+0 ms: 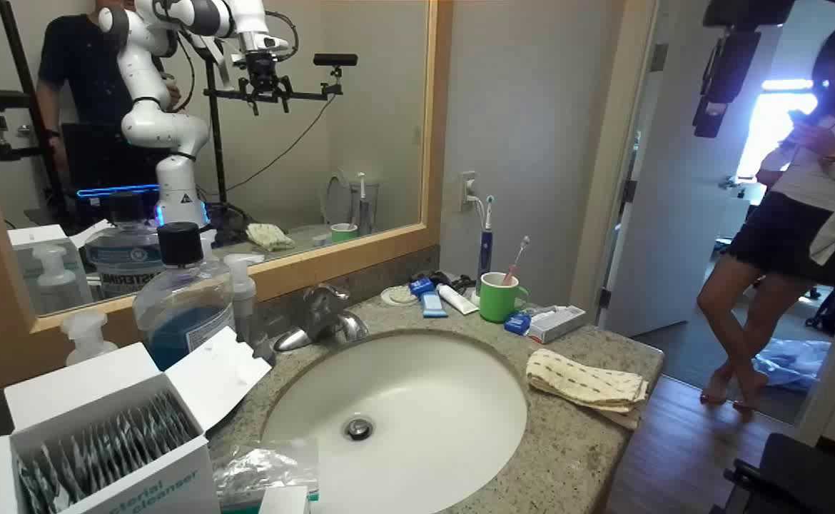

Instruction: Use the towel to wipe the base top

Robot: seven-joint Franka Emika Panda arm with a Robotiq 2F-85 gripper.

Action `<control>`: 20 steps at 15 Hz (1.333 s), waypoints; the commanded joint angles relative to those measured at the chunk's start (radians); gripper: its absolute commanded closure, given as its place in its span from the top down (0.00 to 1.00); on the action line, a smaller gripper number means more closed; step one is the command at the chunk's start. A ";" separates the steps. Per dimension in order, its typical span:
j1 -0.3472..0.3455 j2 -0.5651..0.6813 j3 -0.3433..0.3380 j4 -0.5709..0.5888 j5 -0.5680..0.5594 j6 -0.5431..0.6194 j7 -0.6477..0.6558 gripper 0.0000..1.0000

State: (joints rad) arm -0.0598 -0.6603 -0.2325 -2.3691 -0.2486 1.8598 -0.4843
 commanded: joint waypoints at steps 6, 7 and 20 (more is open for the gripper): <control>0.002 0.000 -0.001 0.002 0.000 -0.002 0.001 1.00; 0.002 0.000 -0.001 0.002 0.000 -0.002 0.001 1.00; 0.021 0.110 0.003 -0.080 0.023 0.088 0.005 1.00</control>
State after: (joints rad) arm -0.0458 -0.5894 -0.2326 -2.4261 -0.2387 1.8919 -0.4837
